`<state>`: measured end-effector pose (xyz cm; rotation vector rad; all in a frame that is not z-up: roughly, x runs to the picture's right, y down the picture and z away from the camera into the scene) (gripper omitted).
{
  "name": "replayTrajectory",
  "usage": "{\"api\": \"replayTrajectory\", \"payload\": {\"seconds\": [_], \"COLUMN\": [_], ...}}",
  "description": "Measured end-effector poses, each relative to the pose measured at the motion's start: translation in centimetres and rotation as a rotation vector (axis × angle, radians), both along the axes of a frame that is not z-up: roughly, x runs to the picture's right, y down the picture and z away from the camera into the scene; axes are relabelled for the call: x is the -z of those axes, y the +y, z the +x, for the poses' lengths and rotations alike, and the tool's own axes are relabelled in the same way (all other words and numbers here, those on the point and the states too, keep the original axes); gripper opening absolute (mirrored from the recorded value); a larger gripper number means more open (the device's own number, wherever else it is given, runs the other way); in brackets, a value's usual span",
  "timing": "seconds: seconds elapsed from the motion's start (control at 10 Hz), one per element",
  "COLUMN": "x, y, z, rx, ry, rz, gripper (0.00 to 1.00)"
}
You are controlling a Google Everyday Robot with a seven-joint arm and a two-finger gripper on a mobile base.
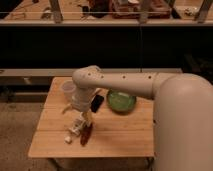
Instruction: Stand the bottle upright
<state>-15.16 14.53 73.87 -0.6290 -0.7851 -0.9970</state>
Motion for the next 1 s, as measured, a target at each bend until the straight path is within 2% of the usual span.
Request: {"api": "replayTrajectory", "payload": {"seconds": [0.2, 0.5, 0.8, 1.0], "x": [-2.1, -4.0, -4.5, -4.7], "y": [1.6, 2.4, 2.3, 2.1], "z": [0.1, 0.7, 0.3, -0.1], "rx": [0.037, 0.019, 0.012, 0.008], "ry": [0.056, 0.122, 0.145, 0.138], "rz": [0.013, 0.091, 0.147, 0.151], "gripper": [0.8, 0.8, 0.8, 0.8]}}
